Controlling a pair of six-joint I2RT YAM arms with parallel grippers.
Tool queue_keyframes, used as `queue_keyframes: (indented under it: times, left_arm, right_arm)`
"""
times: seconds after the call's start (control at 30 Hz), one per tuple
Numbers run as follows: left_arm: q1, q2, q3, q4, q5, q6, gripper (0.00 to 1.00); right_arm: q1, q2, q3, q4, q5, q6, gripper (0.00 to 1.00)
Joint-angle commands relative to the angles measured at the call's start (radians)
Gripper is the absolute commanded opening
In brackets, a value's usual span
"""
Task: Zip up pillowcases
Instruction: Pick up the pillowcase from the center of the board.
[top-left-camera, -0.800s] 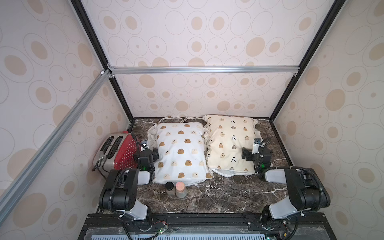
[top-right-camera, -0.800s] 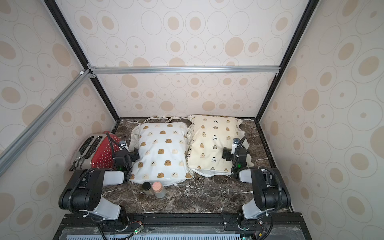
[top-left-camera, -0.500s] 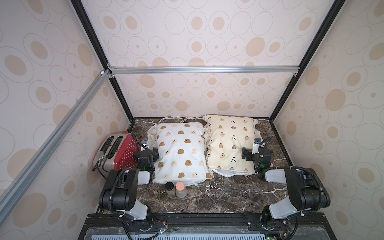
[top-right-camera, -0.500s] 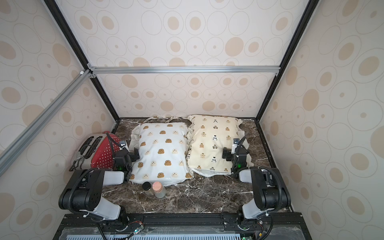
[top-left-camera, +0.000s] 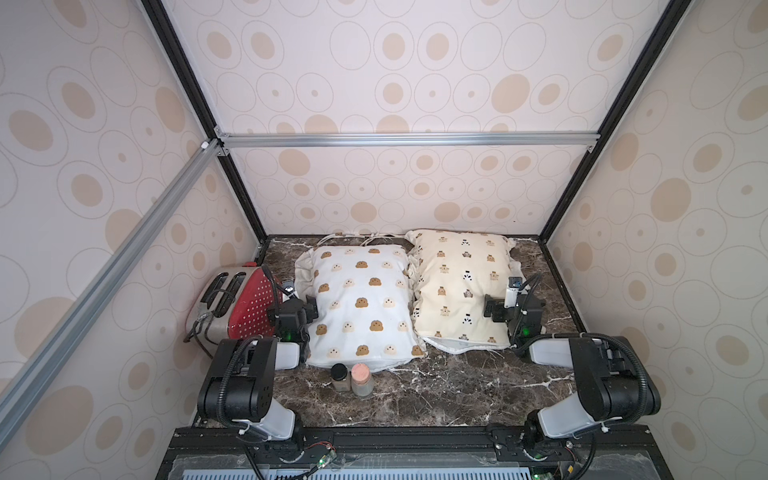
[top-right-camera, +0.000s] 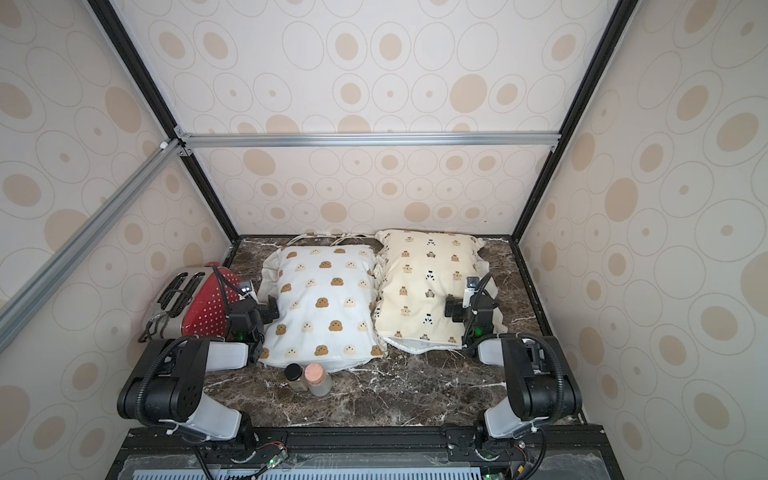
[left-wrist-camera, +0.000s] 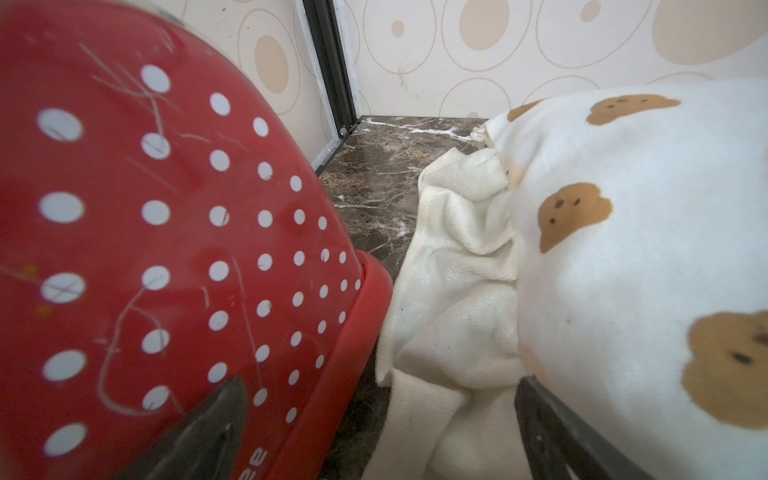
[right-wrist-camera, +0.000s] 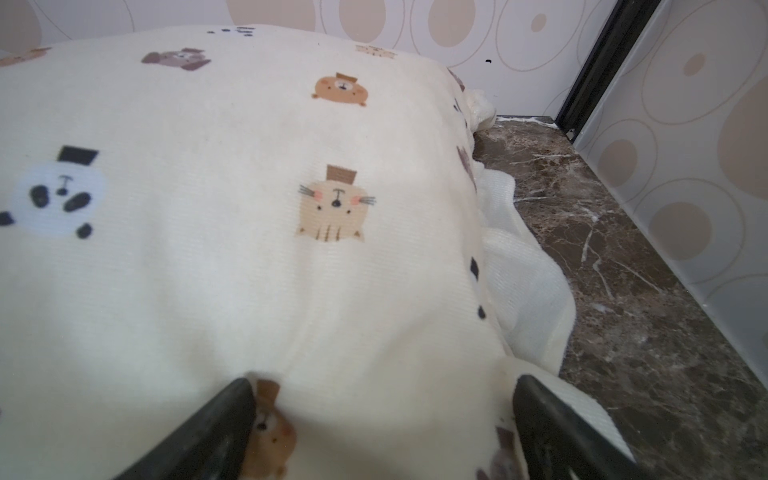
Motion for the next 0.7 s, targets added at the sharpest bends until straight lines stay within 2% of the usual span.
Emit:
queue_keyframes:
  times: [0.0, 0.17, 0.33, 0.57, 0.67]
  left_arm:
    - [0.0, -0.001, 0.011, 0.014, 0.005, 0.011, 0.99]
    - [0.001, -0.005, 0.011, 0.017, 0.01, 0.013, 0.99]
    - [-0.001, -0.074, 0.073, -0.161, 0.034, 0.02, 0.99]
    - [0.001, -0.167, 0.056, -0.21, 0.008, 0.004, 0.99]
    - [0.0, -0.241, 0.073, -0.293, 0.008, -0.014, 0.99]
  right_arm:
    - [0.004, 0.008, -0.009, -0.009, -0.008, -0.012, 0.99]
    - [0.004, 0.0, -0.009, -0.014, 0.018, -0.001, 1.0]
    - [0.003, -0.013, -0.011, -0.017, 0.029, 0.004, 1.0]
    - [0.012, -0.14, -0.045, -0.07, -0.008, -0.019, 1.0]
    - [0.012, -0.236, -0.038, -0.171, -0.023, -0.002, 1.0]
